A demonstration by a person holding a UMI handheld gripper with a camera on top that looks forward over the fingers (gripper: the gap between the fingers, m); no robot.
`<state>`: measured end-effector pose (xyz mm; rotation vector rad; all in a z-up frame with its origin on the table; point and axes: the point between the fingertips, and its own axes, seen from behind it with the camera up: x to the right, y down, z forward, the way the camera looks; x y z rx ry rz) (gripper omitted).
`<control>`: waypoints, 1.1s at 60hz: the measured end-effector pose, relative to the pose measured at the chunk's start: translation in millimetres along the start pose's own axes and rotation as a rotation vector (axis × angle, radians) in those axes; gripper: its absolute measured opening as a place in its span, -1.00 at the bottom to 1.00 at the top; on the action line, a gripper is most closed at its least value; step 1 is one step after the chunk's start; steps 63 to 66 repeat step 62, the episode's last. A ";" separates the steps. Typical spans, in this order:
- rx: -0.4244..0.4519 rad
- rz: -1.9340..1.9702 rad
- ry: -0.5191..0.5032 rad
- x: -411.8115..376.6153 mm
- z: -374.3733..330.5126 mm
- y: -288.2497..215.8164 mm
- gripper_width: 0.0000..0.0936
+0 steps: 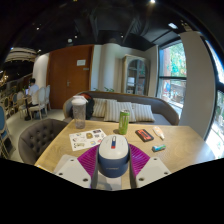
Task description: Arrange mouse
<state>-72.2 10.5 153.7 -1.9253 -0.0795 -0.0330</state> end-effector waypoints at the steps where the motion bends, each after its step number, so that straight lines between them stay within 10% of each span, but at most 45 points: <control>1: 0.010 -0.009 -0.010 -15.9 -6.6 1.8 -0.05; 25: -0.247 0.029 -0.152 -118.7 35.2 151.9 -0.05; 35: -0.247 0.053 -0.184 -123.5 31.2 151.0 0.20; 40: -0.242 0.029 -0.241 -128.9 19.3 150.1 0.85; 66: -0.111 0.114 -0.174 -40.1 -86.4 144.4 0.81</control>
